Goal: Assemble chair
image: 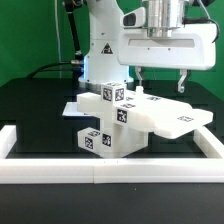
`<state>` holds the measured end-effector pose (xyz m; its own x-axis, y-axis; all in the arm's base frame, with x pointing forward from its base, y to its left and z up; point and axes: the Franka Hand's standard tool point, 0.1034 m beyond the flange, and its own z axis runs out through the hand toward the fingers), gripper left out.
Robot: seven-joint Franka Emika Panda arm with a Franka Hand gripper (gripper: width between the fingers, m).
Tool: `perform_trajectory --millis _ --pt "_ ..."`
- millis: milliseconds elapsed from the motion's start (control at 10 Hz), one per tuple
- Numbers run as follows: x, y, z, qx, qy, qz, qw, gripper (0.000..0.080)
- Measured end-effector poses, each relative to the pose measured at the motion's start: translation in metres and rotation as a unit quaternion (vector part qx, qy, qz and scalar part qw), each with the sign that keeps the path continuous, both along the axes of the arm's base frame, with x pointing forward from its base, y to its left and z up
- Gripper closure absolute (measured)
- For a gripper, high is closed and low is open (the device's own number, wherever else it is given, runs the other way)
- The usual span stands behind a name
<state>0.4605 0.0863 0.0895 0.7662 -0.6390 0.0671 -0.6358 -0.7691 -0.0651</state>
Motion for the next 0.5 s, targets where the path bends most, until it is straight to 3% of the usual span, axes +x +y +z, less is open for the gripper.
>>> perform_trajectory --millis 300,500 --pt "-0.0005 0.0004 -0.0004 -0.002 0.0 0.005 1.0 0.015" --pt "-0.0009 -0.0078 -0.0006 -0.016 -0.005 0.109 0.994 0.015"
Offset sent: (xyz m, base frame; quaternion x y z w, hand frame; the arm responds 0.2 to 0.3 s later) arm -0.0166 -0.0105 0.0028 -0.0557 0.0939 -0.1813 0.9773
